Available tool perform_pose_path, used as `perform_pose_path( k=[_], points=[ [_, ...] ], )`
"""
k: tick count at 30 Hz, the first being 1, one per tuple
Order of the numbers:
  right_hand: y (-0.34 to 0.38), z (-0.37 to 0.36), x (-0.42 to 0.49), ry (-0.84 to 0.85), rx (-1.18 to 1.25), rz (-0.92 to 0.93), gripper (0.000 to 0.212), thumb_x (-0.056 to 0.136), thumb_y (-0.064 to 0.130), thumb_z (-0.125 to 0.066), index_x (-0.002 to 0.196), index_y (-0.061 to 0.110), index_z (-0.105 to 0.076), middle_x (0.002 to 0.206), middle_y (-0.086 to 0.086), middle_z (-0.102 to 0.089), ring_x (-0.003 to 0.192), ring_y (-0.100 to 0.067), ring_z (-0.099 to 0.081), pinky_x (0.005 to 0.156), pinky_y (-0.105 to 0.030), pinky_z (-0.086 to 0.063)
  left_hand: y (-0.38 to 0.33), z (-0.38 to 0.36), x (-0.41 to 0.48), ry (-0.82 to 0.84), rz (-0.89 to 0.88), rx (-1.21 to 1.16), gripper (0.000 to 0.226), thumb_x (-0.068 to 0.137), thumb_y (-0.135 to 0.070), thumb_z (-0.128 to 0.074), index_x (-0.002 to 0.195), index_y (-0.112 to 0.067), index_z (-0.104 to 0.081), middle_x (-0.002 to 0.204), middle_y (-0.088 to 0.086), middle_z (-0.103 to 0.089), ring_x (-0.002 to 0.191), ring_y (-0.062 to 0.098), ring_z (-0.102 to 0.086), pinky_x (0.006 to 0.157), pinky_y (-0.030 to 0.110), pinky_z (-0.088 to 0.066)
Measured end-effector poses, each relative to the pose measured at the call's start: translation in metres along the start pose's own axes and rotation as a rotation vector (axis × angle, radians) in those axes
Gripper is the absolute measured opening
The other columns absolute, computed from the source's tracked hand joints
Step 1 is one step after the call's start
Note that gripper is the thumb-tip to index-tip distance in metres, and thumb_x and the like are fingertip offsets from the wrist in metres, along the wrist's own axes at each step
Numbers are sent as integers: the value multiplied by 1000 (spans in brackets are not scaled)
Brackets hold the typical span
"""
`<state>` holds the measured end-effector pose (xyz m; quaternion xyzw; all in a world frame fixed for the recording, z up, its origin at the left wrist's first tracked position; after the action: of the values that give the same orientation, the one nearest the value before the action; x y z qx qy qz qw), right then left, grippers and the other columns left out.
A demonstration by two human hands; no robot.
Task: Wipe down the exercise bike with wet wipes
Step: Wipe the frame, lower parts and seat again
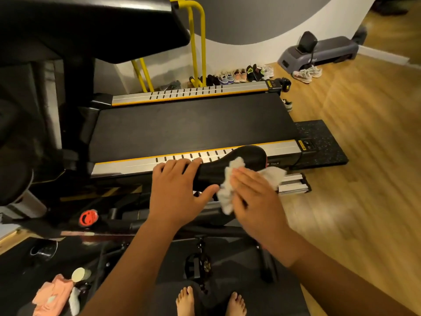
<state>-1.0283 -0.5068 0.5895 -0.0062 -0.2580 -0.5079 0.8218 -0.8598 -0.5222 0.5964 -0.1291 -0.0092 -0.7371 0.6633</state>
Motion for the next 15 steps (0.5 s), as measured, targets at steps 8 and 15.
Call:
perform_pose_path(
  k=[8,15],
  points=[
    [85,-42,79,329,28,64,28,87,33,-62,111,17,-64,108,-4,-67,103,-24,-60,97,-38,-43,27,22,-4,-280,250,-605,40,97,-25,-42,132,-15,-57,127,3,-64,118,16,-57,108,41,-42],
    [-2,-23,83,402,13,-81,35,99,31,-35,88,20,-66,84,-2,-66,82,-21,-57,82,-40,-45,38,20,-2,-165,200,-551,44,98,-35,-39,129,-14,-63,125,4,-67,115,18,-60,101,38,-47]
  ],
)
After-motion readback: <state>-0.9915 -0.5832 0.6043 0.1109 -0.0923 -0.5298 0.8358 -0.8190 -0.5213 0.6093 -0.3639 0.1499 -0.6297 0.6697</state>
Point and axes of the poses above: each hand's wrist, its own x-axis towards the middle knuckle, its own z-axis out of the back of the hand, y = z × x, the point moved 6 cm from there along x, towards the middle knuckle
